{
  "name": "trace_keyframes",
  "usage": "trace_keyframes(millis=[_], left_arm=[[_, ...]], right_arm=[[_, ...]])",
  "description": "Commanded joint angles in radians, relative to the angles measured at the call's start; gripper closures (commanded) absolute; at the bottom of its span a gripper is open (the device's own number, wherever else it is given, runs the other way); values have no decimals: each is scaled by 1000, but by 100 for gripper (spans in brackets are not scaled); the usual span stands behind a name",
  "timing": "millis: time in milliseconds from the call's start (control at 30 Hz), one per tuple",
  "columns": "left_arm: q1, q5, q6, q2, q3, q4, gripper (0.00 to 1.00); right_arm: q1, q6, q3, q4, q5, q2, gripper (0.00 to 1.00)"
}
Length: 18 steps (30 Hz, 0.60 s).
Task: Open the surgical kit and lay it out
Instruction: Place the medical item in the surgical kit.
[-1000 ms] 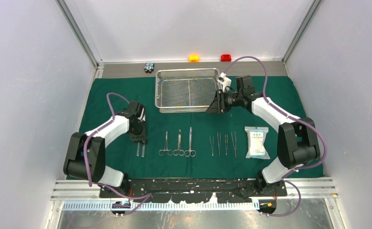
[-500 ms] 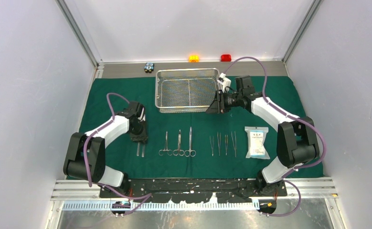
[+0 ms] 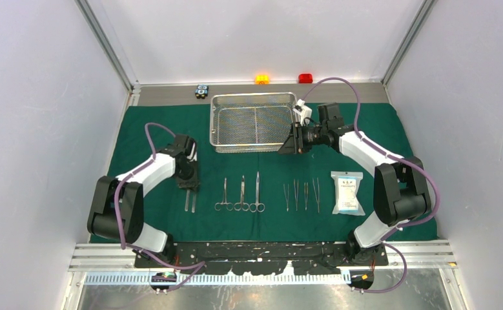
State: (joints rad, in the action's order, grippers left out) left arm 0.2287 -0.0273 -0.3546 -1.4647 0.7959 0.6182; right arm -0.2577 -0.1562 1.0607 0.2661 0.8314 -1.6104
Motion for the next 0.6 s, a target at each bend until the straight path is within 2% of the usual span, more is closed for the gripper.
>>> trace_keyframes(millis=[0,567], left_arm=[[-5,-2,21,-16,40,-10,83],[-5,3,45,-69,91,12,84]], right_arm=[[4,7,4,-33,15,6,69],[5,9,2,-34,16,4,69]])
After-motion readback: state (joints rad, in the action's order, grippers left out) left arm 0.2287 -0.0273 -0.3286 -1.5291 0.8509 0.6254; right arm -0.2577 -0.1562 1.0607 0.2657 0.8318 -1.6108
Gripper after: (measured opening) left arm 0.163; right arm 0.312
